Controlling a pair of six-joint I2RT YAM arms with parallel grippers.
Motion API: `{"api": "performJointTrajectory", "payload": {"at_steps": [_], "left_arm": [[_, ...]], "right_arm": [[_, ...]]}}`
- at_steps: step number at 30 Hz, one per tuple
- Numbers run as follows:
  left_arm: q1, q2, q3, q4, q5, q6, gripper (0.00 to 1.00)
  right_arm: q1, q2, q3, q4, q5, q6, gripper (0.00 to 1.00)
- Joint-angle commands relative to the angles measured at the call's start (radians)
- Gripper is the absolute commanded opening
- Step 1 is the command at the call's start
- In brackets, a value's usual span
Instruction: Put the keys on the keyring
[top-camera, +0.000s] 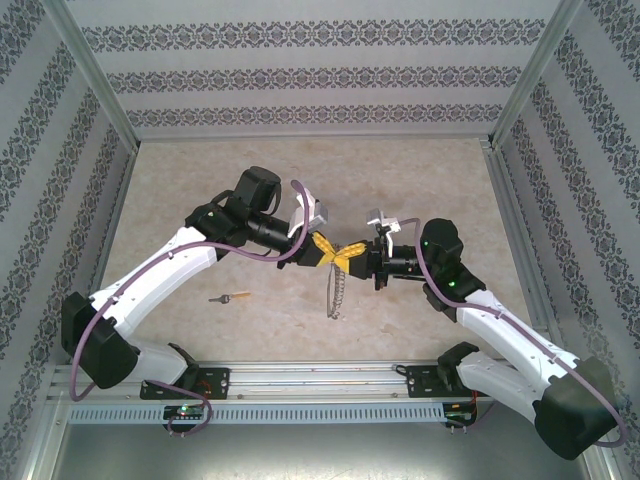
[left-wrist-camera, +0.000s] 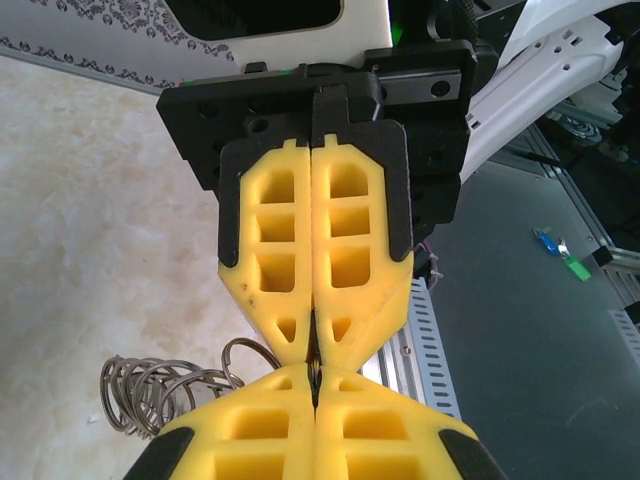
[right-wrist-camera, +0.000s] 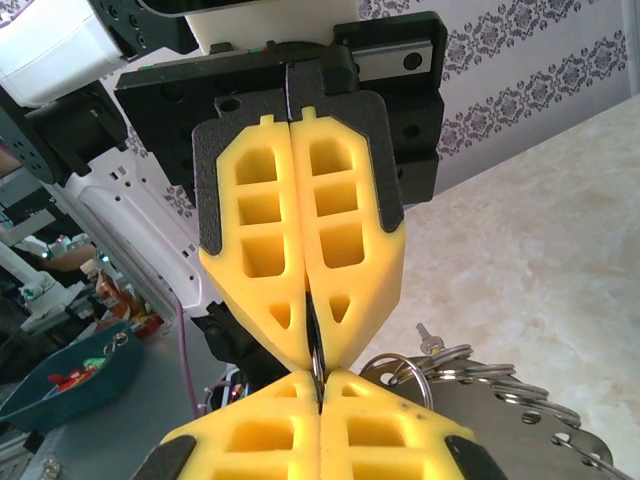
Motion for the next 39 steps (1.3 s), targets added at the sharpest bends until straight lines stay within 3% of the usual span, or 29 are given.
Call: {"api": "performJointTrajectory", "payload": {"at_steps": [1,4,9,13,28,39], "left_arm": [[-0.017,-0.023,-0.009,0.085,0.068,-0.022,0.0],[-0.017,-0.035,-0.024,0.13,0.051,-0.057,0.0],[-0.015,-0.131,-0.103,0.312,-0.105,-0.176,0.33],[-0.005,-0.198,-0.152,0.412,-0.183,-0.24,0.41],[0.007,-0.139,-0.171,0.43,-0.073,-0.329,0.34],[0.032,-0.114,-0.276,0.689,-0.021,-0.539,0.33]], "right_arm": [[0.014,-0.003,0.022,0.046,0.026,-0.011,0.0],[0.009,-0.022,0.009,0.041,0.054,-0.018,0.0],[-0.019,-0.068,-0.02,0.038,0.075,-0.011,0.0],[-0.038,-0.096,-0.032,0.033,0.074,-0.006,0.0],[-0.051,-0.091,-0.024,0.033,0.061,-0.005,0.0],[-0.057,-0.094,-0.021,0.035,0.07,-0.005,0.0]]}}
